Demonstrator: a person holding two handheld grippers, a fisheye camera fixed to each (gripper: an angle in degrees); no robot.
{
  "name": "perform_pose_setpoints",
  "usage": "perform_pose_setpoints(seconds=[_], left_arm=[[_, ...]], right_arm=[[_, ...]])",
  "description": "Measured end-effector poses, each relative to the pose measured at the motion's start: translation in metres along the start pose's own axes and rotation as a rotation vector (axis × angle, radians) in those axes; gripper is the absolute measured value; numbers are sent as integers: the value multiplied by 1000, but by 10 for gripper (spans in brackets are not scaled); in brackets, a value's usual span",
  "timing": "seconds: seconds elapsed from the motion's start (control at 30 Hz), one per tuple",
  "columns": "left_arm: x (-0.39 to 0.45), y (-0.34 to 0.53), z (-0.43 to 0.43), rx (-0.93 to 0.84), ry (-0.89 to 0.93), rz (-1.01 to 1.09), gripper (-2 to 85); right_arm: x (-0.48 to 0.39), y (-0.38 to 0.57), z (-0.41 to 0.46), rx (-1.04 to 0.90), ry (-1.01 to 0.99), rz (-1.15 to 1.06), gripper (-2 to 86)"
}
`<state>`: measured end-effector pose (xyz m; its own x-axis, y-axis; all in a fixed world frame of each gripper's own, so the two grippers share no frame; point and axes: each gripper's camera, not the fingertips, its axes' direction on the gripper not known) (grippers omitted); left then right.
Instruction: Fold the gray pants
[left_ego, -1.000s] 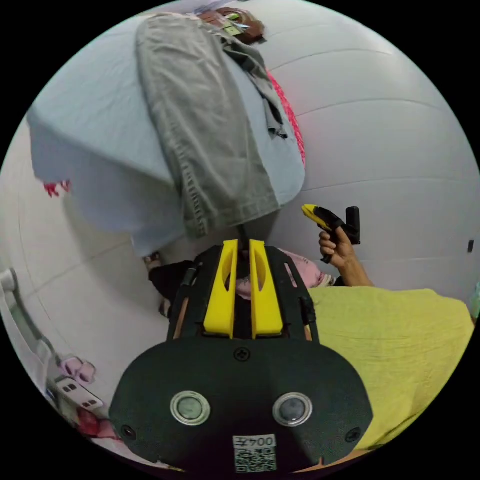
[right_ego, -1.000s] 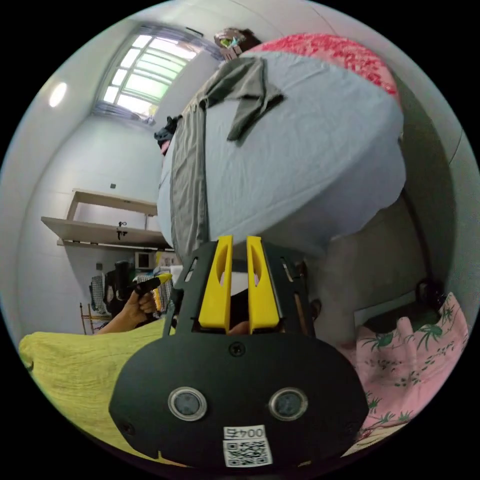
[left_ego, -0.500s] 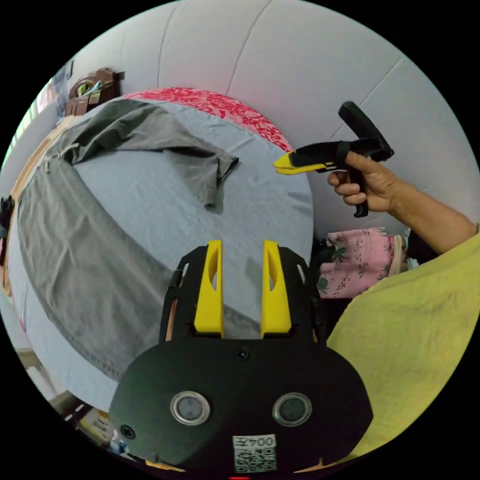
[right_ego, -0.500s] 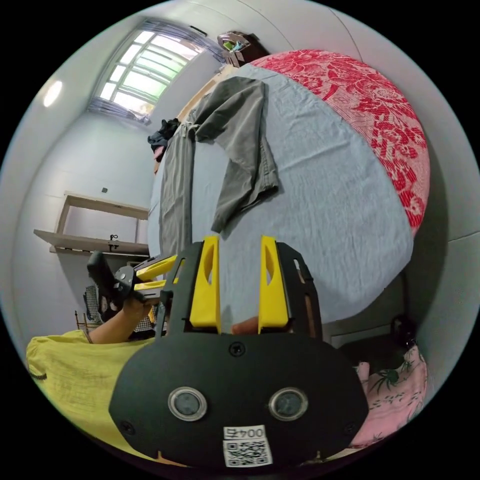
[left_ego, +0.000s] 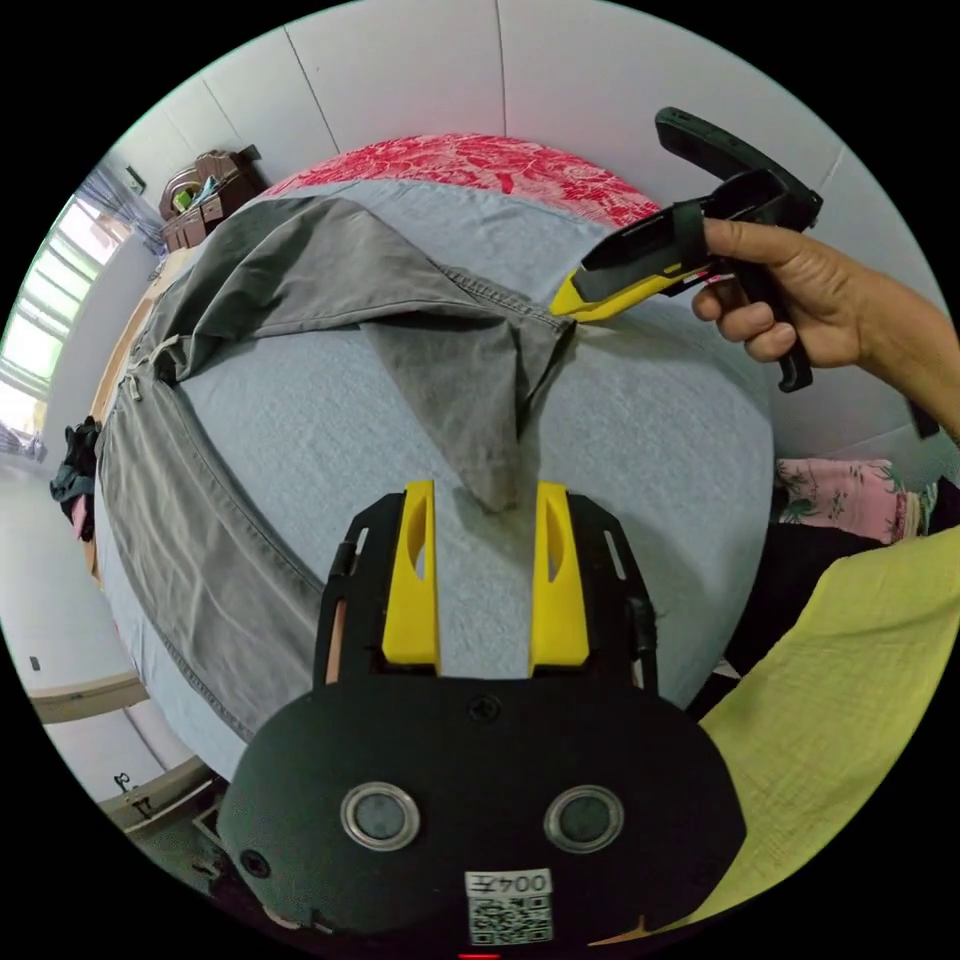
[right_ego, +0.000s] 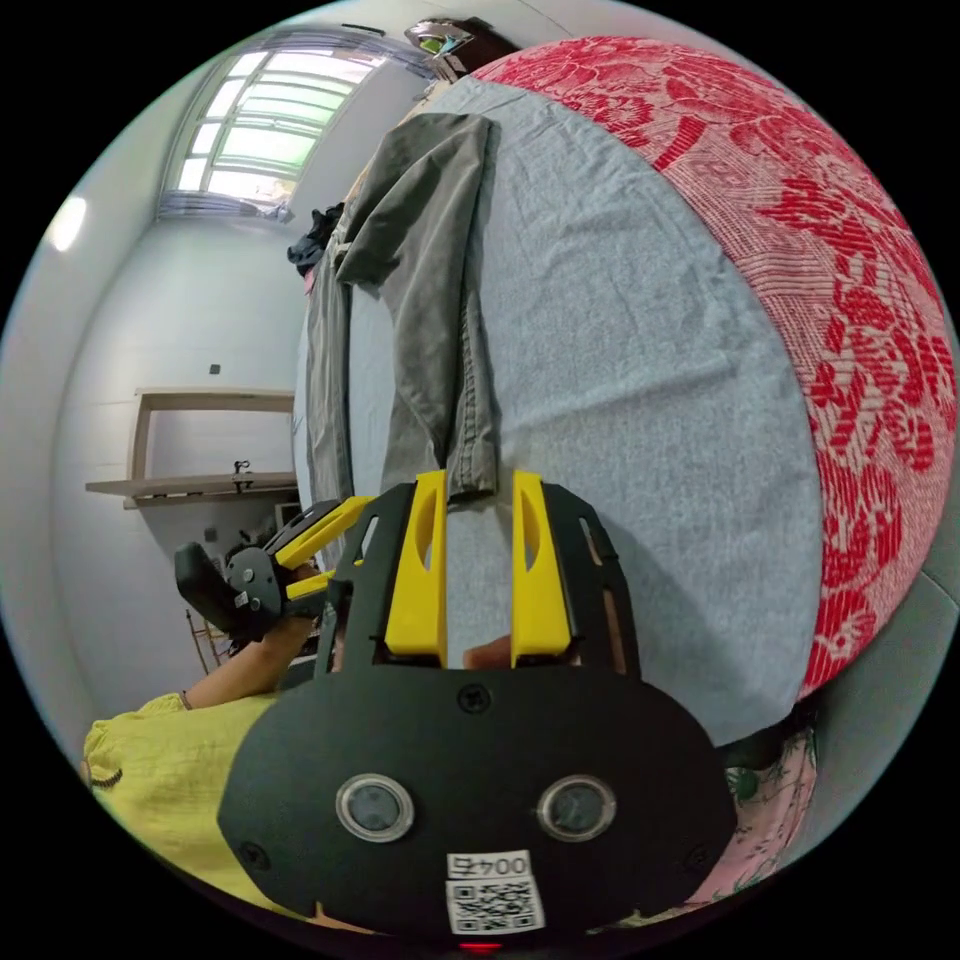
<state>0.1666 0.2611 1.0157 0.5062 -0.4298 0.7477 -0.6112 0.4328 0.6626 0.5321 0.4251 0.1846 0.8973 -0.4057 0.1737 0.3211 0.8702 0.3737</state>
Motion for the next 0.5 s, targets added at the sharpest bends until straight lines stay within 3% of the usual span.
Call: perform_pose_setpoints(seconds=[0.2,0.33,0.43,0.5], left_arm=[[-30,4,22,-74,-11,-97,90],[-63,22,28,-100,5,-152,60],[-112,51,23,-80,107,-276,40],[-163,90,16,-20,295,-454,35]], right_arm=[[34,-45,-8,-115,-150,-57,116],[44,-77,1,-200,-161,-103,46],[36,-96,-6,-255,-168,-181,41],[20,-103,-24,-265,-129,-252,40]])
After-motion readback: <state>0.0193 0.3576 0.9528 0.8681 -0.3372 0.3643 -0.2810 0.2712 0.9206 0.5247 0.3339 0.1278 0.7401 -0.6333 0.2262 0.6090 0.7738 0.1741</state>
